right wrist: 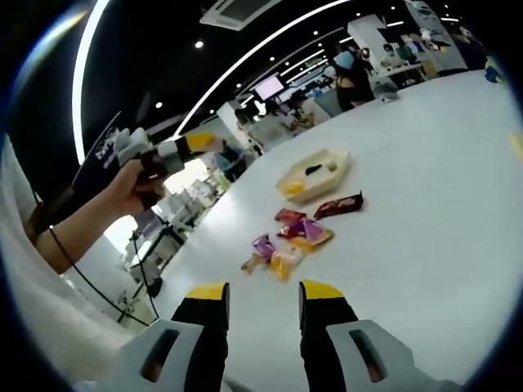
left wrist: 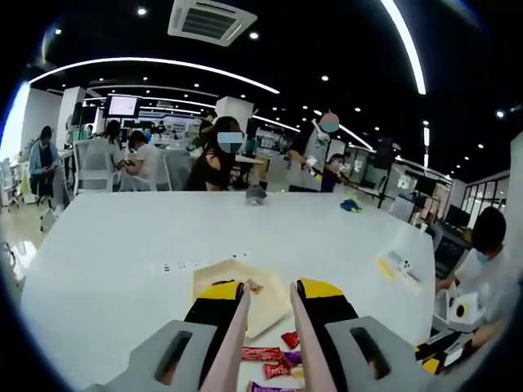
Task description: Place the target food into the container with the food tongs after gripping and lifting it, then release it inside without dropping or visibly crushing the food.
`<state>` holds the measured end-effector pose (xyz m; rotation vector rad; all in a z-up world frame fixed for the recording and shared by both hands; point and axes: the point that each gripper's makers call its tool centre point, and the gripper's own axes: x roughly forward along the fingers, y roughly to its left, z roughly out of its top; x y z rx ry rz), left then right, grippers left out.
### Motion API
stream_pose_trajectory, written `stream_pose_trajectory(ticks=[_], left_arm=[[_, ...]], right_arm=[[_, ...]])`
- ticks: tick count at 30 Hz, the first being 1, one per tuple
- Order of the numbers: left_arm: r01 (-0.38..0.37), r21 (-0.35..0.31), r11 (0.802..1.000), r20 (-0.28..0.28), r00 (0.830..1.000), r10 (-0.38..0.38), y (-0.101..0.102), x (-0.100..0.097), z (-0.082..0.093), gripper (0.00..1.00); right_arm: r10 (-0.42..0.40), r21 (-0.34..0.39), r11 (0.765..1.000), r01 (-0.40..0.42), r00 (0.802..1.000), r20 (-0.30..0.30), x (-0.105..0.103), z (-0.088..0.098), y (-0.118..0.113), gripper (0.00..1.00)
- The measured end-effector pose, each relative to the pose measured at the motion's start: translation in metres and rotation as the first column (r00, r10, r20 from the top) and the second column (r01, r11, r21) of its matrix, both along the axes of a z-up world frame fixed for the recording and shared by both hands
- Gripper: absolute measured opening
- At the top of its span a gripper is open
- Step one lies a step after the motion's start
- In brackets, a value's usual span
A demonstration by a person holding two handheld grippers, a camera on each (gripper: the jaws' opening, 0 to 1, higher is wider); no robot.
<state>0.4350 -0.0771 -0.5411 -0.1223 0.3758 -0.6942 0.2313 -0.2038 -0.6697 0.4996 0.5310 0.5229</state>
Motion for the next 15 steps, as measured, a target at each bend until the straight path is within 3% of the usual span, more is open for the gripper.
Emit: stream_pose_trajectory(ticks=[10,15], left_arm=[[0.008,-0.044,0.999,0.034,0.999,-0.007,0.012,-0.016,0.018,0.25],[0.021,-0.041,0.999,0.033,0.999,-0.02,0.018,-0.025,0.018,0.25]], right_arm=[[0.01,-0.007,1.0,-0.01,1.0,0.007,-0.001,0.003,0.005,0.34],[0.012,-0.013,1.0,-0.012,1.0,-0.003,-0.001,0.0,0.007,0.34]])
